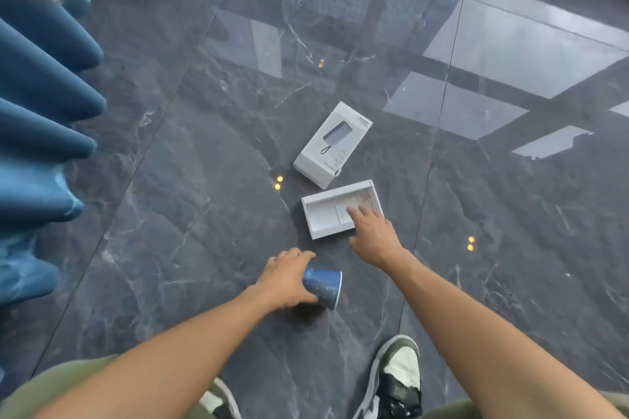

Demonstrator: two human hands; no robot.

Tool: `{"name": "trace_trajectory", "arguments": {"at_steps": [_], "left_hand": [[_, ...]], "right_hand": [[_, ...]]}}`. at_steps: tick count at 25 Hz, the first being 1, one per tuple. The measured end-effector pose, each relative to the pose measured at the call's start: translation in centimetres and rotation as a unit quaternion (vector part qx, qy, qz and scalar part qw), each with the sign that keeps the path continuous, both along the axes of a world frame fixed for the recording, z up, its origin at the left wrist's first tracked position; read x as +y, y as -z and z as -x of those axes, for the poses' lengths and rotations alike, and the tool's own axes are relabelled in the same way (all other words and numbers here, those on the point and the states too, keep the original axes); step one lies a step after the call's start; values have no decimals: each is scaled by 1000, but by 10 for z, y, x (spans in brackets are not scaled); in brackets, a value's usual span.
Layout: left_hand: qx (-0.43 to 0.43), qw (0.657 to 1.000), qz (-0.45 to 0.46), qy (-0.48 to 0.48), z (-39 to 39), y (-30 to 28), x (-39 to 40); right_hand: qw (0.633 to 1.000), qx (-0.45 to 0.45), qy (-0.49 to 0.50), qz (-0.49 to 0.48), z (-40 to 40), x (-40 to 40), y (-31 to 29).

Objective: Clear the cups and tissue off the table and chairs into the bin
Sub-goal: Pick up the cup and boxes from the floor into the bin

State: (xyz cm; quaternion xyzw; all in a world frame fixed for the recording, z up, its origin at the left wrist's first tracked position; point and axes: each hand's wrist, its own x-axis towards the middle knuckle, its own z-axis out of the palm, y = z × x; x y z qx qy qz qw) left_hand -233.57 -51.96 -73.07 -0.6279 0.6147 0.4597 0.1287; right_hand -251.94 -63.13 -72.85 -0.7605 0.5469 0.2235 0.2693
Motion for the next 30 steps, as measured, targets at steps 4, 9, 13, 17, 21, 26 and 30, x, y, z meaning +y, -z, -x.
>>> {"name": "trace_trajectory", "arguments": {"at_steps": [4, 9, 13, 17, 21, 26, 30], "left_hand": [[-17, 994, -10, 104, 4, 70, 1], [-8, 986, -19, 166, -3, 98, -11], [61, 995, -41, 64, -27, 87, -35], [169, 978, -28, -116, -55, 56, -72], [300, 876, 8, -378, -57, 46, -102], [412, 757, -55, -504, -47, 42, -117], [424, 734, -71, -525, -48, 50, -112]], "right_hand": [[996, 50, -67, 17, 7, -3, 77], [989, 10, -142, 50, 6, -19, 108], [989, -47, -113, 86, 18, -38, 91], [989, -103, -3, 103, 28, -58, 78], [981, -153, 69, 93, 16, -59, 68], [964, -249, 67, 63, -26, -35, 64], [959, -281, 7, 32, -51, -17, 73]]}}
